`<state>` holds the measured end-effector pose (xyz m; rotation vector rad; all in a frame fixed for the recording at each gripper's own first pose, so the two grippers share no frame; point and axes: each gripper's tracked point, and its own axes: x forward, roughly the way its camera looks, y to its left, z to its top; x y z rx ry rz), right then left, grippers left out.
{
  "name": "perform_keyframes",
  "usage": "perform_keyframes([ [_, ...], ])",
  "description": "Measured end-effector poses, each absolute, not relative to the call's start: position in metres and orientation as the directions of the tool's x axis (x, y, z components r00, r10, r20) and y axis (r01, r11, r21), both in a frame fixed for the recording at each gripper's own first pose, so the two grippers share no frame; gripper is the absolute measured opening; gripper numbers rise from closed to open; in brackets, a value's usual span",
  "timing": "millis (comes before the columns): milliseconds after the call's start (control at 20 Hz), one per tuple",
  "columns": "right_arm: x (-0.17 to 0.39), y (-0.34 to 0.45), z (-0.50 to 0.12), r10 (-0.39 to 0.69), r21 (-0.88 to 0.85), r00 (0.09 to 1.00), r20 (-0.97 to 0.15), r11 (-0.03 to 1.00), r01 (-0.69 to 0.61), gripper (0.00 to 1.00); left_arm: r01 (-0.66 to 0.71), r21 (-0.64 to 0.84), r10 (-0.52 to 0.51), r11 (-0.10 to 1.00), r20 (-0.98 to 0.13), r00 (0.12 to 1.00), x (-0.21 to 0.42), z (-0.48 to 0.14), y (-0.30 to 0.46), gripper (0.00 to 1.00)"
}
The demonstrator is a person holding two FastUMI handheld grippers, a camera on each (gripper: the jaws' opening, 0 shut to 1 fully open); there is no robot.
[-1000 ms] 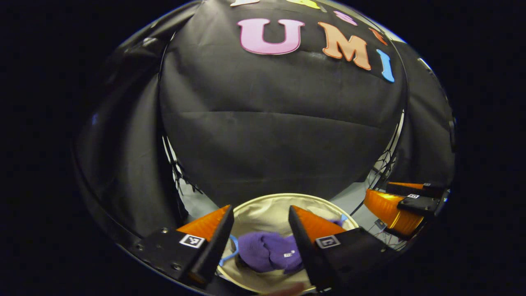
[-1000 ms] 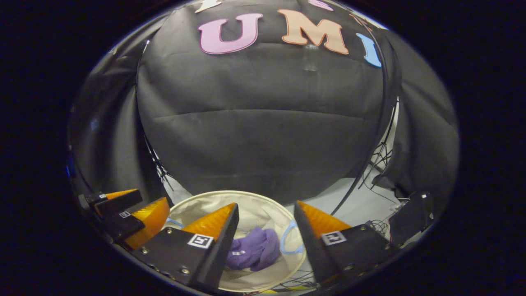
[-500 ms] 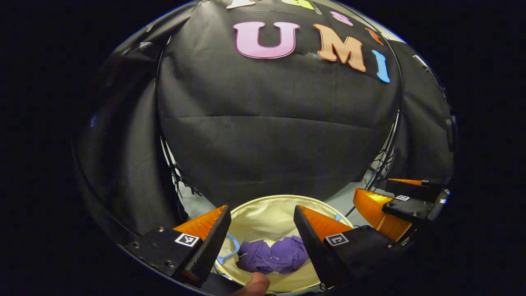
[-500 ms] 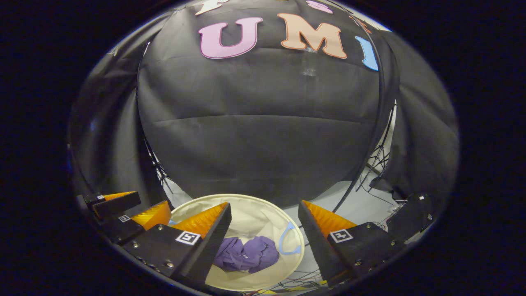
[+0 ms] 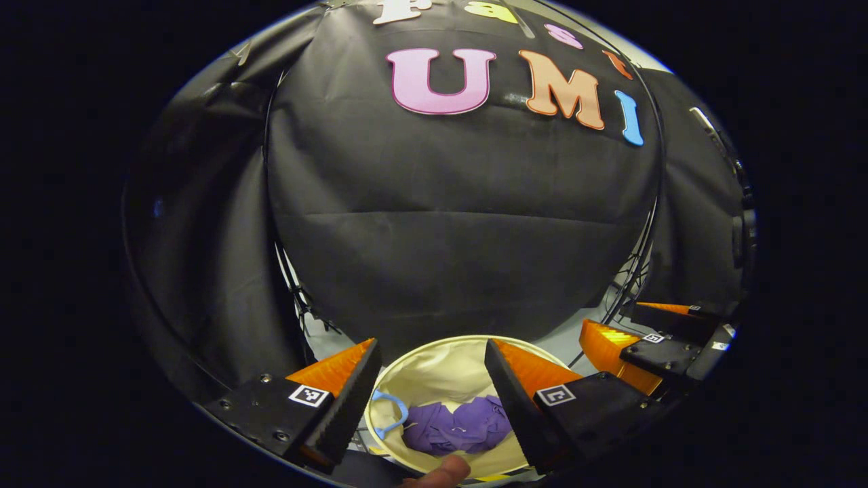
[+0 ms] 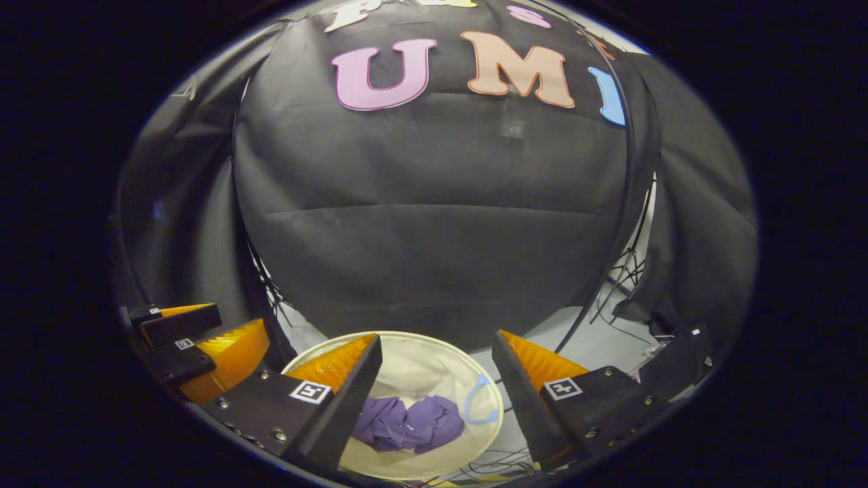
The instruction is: Grasp the clothes on the hanger with both hands and then place them into the laundry hamper below.
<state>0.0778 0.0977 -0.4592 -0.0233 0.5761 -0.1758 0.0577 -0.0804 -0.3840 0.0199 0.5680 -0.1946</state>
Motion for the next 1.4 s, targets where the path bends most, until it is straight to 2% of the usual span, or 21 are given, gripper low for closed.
perform_keyframes([
  [250, 0.075, 0.1, -0.424, -0.178, -0.07, 0.842, -0.509, 0.984, 0.165, 0.98, 0.206, -0.028, -0.191, 0.978, -0.504, 0.842, 0.056, -0.345, -0.08, 0.96],
  [350, 0.076, 0.106, -0.397, -0.169, -0.053, 0.858, -0.485, 0.985, 0.164, 0.96, 0.21, -0.033, -0.199, 0.977, -0.486, 0.851, 0.055, -0.325, -0.079, 0.96],
  [650, 0.072, 0.119, -0.315, -0.174, -0.057, 0.894, -0.413, 0.985, 0.165, 0.98, 0.2, 0.016, -0.173, 0.98, -0.432, 0.885, 0.051, -0.261, -0.055, 0.95],
  [750, 0.072, 0.125, -0.298, -0.17, -0.063, 0.897, -0.409, 0.985, 0.158, 0.95, 0.204, -0.011, -0.191, 0.979, -0.405, 0.894, 0.049, -0.237, -0.051, 0.95],
  [1000, 0.076, 0.147, -0.254, -0.136, -0.082, 0.915, -0.379, 0.99, 0.114, 1.0, 0.197, 0.007, -0.181, 0.98, -0.359, 0.916, 0.053, -0.189, -0.034, 0.95],
  [1150, 0.081, 0.154, -0.232, -0.131, -0.089, 0.928, -0.349, 0.99, 0.106, 0.94, 0.188, -0.02, -0.183, 0.982, -0.345, 0.921, 0.057, -0.168, -0.027, 0.94],
  [1200, 0.084, 0.155, -0.224, -0.136, -0.085, 0.936, -0.326, 0.99, 0.115, 1.0, 0.178, -0.011, -0.171, 0.984, -0.332, 0.927, 0.061, -0.16, -0.023, 0.95],
  [1300, 0.088, 0.154, -0.212, -0.142, -0.076, 0.942, -0.304, 0.989, 0.125, 0.95, 0.173, 0.004, -0.164, 0.985, -0.311, 0.936, 0.065, -0.146, -0.018, 0.94],
  [1400, 0.09, 0.151, -0.202, -0.152, -0.075, 0.945, -0.288, 0.988, 0.136, 0.94, 0.182, -0.008, -0.176, 0.983, -0.295, 0.939, 0.065, -0.133, -0.021, 0.94],
])
